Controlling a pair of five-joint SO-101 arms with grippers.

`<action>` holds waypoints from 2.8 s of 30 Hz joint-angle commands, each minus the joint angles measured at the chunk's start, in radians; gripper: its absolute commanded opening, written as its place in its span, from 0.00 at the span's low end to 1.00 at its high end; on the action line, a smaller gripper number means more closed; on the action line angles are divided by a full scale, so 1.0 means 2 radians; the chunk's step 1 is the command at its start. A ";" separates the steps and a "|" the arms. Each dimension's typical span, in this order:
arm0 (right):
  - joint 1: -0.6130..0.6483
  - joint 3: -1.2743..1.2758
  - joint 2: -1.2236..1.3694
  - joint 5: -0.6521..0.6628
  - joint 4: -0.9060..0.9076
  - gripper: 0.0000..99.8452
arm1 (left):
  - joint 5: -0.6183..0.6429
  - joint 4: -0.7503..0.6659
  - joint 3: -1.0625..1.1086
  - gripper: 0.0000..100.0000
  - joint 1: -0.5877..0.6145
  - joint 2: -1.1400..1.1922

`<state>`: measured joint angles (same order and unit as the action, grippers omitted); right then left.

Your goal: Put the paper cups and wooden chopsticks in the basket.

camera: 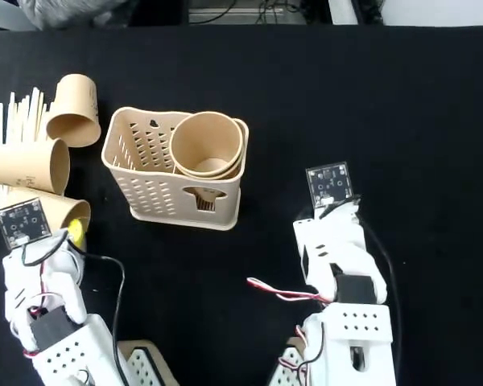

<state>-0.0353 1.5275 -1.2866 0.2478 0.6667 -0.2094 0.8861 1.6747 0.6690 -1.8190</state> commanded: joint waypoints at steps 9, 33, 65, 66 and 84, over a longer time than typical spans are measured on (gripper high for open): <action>-0.002 -0.002 -0.001 -0.002 -0.010 0.04 | 0.017 0.054 -0.067 0.03 0.007 -0.003; -0.003 -0.001 0.000 0.018 -0.010 0.04 | -0.033 0.366 -0.641 0.03 -0.004 0.252; -0.004 0.004 -0.001 0.019 -0.010 0.04 | 0.062 0.437 -0.980 0.03 -0.489 0.639; -0.004 0.004 -0.001 0.019 -0.010 0.04 | 0.062 0.437 -0.981 0.03 -0.489 0.644; -0.004 0.004 -0.001 0.019 -0.010 0.04 | 0.107 0.437 -1.071 0.21 -0.420 0.746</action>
<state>-0.0353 1.5413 -1.2866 0.2785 0.6667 -0.0468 1.7561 -0.4196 -0.1780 -0.3245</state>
